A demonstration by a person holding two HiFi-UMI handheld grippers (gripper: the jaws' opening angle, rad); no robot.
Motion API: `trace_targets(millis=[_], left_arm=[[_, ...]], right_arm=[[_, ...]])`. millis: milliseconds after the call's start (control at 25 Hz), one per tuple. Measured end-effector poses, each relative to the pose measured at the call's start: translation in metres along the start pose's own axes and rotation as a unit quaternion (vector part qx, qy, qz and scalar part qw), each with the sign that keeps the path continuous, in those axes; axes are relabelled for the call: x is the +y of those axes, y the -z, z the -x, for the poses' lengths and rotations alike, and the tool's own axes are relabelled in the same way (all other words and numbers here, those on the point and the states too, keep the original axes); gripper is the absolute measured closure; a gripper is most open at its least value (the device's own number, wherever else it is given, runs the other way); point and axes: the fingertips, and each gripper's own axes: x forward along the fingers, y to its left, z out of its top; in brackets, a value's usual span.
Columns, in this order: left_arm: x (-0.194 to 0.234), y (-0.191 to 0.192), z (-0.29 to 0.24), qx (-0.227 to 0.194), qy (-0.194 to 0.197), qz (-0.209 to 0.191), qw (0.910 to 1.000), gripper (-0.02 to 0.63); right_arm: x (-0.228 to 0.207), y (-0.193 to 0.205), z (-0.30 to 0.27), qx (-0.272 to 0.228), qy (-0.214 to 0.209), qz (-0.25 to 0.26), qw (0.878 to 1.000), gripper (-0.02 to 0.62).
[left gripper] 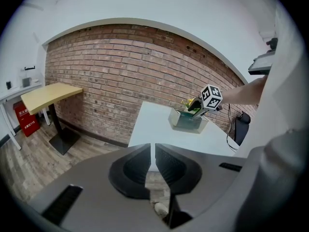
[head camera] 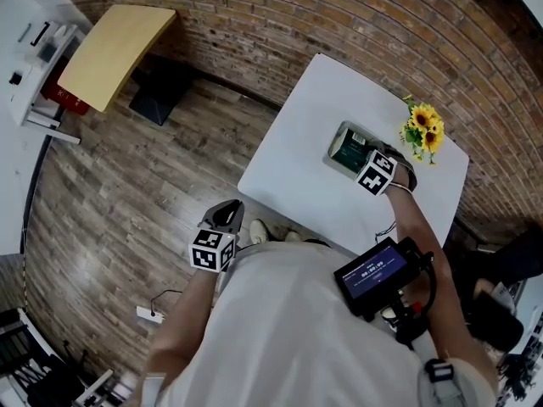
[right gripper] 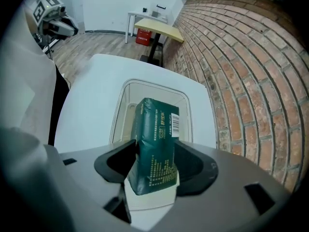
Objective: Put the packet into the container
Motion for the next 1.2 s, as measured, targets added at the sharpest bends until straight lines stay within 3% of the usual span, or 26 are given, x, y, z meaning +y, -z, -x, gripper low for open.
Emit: trace_targets(millis=[320,560,720,840,1040,1120,1200], left_arm=[[-0.003,-0.005,-0.007,0.005,0.019,-0.014,0.9997,0.569],[-0.021,-0.015,-0.023,0.011,0.047,-0.035,0.9982,0.569],[-0.034,-0.024,-0.034,0.013,0.066,-0.052,0.9964,0.569],[-0.043,-0.032,-0.04,0.011,0.078,-0.063,0.9949,0.569],[-0.051,-0.045,-0.048,0.006,0.095,-0.081,0.9922,0.569],[-0.053,-0.047,-0.05,0.006,0.1,-0.088,0.9911,0.569],[-0.057,-0.046,-0.051,0.008,0.105,-0.093,0.9901,0.569]], right_arm=[[-0.004,-0.013,0.023,-0.039,0.034,0.002,0.999,0.35],[-0.021,-0.014,0.057,-0.11,0.083,-0.079,0.987,0.571],[-0.022,-0.012,0.081,-0.162,0.101,-0.135,0.972,0.588],[-0.018,-0.012,0.096,-0.208,0.09,-0.194,0.954,0.588],[0.004,-0.022,0.112,-0.303,0.039,-0.31,0.9,0.588],[0.02,-0.025,0.114,-0.328,0.019,-0.338,0.882,0.588],[0.039,-0.027,0.116,-0.344,0.003,-0.35,0.871,0.588]])
